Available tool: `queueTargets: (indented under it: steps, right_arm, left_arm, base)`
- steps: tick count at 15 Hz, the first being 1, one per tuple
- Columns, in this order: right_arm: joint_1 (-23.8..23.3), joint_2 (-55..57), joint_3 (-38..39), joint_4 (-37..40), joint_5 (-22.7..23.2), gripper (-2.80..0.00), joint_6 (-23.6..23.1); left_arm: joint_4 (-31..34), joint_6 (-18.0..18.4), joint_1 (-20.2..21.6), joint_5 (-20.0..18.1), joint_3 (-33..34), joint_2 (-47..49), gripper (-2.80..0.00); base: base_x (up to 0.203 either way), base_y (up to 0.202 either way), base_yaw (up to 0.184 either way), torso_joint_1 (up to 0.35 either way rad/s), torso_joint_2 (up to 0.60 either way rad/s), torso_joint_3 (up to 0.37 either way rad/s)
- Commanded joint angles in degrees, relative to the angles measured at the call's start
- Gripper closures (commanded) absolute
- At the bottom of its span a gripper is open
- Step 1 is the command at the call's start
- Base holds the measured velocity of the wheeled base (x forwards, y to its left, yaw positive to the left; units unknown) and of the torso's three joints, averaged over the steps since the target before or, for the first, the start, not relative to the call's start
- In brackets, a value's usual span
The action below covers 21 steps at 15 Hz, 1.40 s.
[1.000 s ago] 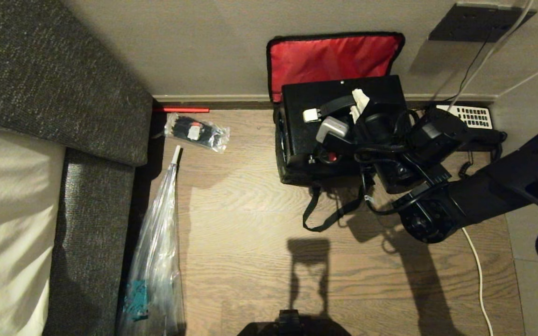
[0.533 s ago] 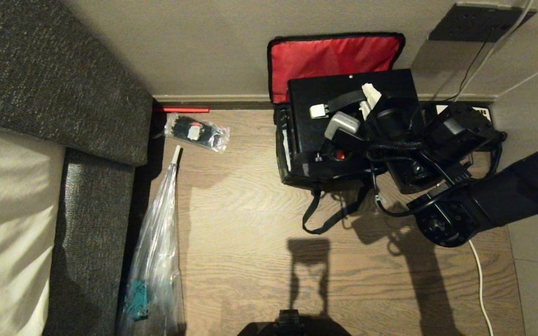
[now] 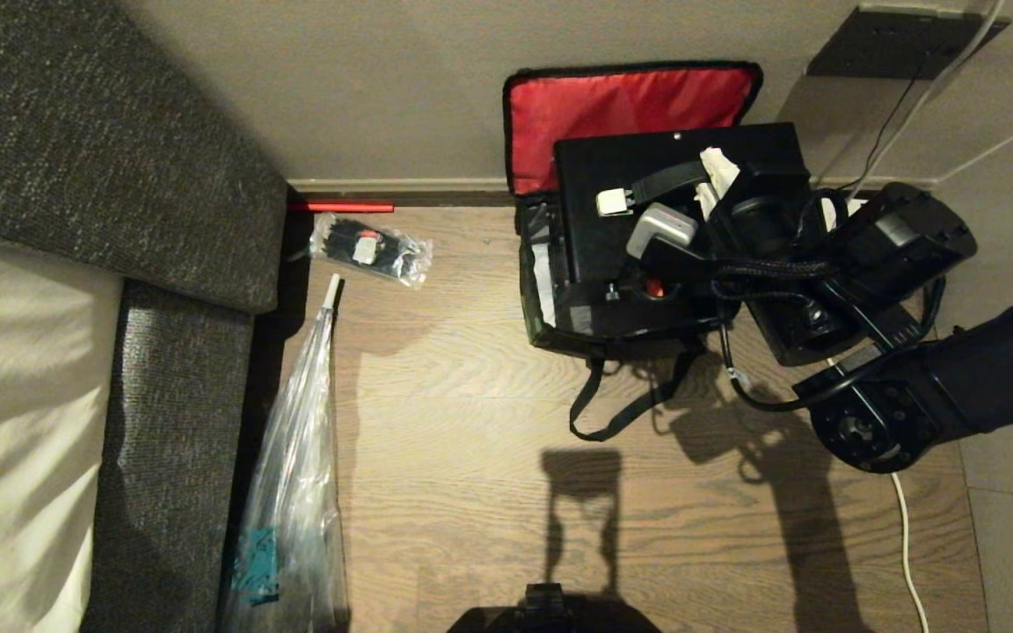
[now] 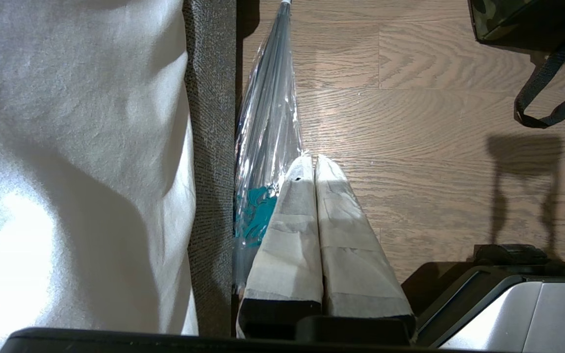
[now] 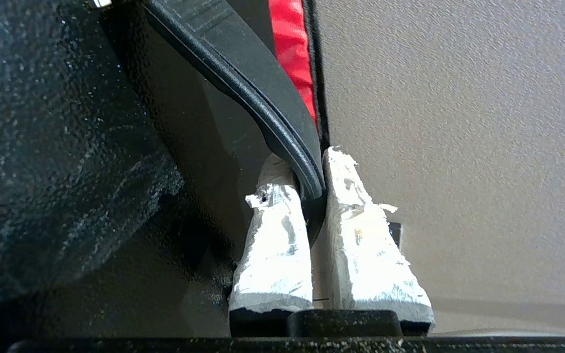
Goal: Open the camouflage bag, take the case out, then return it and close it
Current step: Lift the black box
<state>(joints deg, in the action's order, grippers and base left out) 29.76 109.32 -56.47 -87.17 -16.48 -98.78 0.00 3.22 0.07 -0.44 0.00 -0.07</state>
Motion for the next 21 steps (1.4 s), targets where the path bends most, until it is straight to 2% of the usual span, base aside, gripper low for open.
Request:
queueTargets:
  steps: [1,14,17,21]
  right_arm:
    - [-0.05,-2.15,1.91,-0.25,-0.04,0.00,-0.63]
    - [-0.58,-7.50,7.69,0.16,-1.32,0.00,-2.13]
    - [-0.55,-9.10,10.15,1.71,-4.60,0.00,-2.60]
    - [-1.32,-11.12,12.22,2.02,-5.05,0.00,-2.61]
  left_arm:
    - [0.00,-0.05,0.01,0.00,0.09,0.07,0.00]
    - [0.00,0.03,0.01,0.00,0.09,0.07,0.00]
    - [0.00,0.03,0.01,0.00,0.09,0.07,0.00]
    - [0.00,0.03,0.01,0.00,0.09,0.07,0.00]
  base:
    - [0.000,0.000,0.000,0.000,0.00,0.000]
    - [0.000,0.000,0.000,0.000,0.00,0.000]
    - [0.000,0.000,0.000,0.000,0.00,0.000]
    - [0.000,0.000,0.000,0.000,0.00,0.000]
